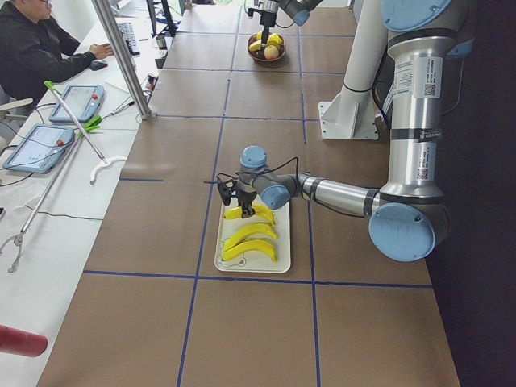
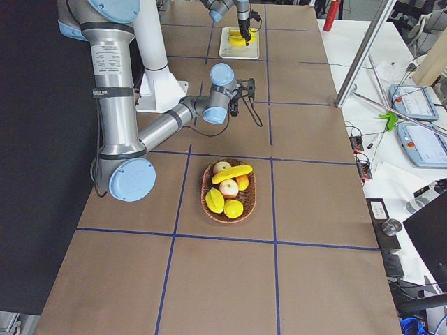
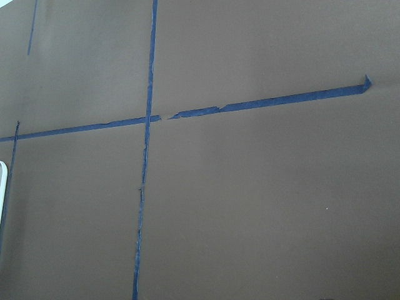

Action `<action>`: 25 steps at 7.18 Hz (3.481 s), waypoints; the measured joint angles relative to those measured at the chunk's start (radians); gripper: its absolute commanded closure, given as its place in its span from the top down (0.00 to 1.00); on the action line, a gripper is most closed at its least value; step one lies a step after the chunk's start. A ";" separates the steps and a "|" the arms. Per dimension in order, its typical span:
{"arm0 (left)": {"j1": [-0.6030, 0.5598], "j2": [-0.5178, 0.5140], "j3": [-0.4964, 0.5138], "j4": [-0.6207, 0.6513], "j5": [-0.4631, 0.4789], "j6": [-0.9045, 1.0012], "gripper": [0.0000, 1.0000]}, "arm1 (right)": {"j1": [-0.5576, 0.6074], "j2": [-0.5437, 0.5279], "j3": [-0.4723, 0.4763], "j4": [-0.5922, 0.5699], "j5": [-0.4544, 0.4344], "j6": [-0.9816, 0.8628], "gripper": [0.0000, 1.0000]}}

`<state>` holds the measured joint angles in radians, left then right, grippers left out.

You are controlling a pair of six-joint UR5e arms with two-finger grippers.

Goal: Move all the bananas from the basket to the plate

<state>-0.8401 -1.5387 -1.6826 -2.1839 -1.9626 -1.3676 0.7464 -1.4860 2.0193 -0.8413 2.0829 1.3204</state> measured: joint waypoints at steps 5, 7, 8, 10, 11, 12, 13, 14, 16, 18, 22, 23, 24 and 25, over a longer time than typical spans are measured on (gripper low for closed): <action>-0.053 -0.078 -0.267 0.244 -0.169 0.022 1.00 | 0.170 -0.285 0.000 0.013 0.114 -0.343 1.00; -0.026 -0.218 -0.329 0.437 -0.181 -0.050 1.00 | 0.208 -0.380 -0.026 0.009 0.117 -0.556 1.00; -0.002 -0.251 -0.332 0.463 -0.179 -0.080 1.00 | 0.209 -0.388 -0.054 0.006 0.112 -0.631 1.00; 0.014 -0.272 -0.331 0.474 -0.178 -0.098 1.00 | 0.182 -0.388 -0.098 0.003 0.082 -0.698 0.93; 0.017 -0.275 -0.330 0.475 -0.179 -0.100 1.00 | 0.165 -0.389 -0.109 0.002 0.063 -0.706 0.81; 0.017 -0.275 -0.330 0.475 -0.180 -0.100 1.00 | 0.155 -0.389 -0.116 0.001 0.051 -0.709 0.50; 0.017 -0.276 -0.330 0.475 -0.180 -0.100 1.00 | 0.151 -0.389 -0.120 0.001 0.046 -0.710 0.14; 0.017 -0.276 -0.329 0.475 -0.180 -0.100 1.00 | 0.156 -0.389 -0.121 0.001 0.044 -0.717 0.02; 0.017 -0.275 -0.329 0.475 -0.180 -0.100 1.00 | 0.181 -0.388 -0.121 0.002 0.043 -0.741 0.00; 0.017 -0.275 -0.331 0.474 -0.181 -0.101 1.00 | 0.241 -0.390 -0.108 0.002 0.073 -0.750 0.00; 0.028 -0.320 -0.330 0.473 -0.181 -0.133 1.00 | 0.448 -0.343 -0.100 0.007 0.471 -0.715 0.00; 0.050 -0.359 -0.329 0.473 -0.172 -0.175 1.00 | 0.457 -0.269 -0.104 0.009 0.516 -0.609 0.00; 0.081 -0.409 -0.328 0.470 -0.145 -0.216 1.00 | 0.439 -0.157 -0.109 0.013 0.529 -0.437 0.00; 0.110 -0.455 -0.325 0.458 -0.118 -0.249 1.00 | 0.392 -0.043 -0.111 0.017 0.510 -0.266 0.00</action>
<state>-0.7303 -1.9940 -2.0076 -1.7256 -2.0805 -1.6169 1.1381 -1.5286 1.9086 -0.8246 2.5927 1.0549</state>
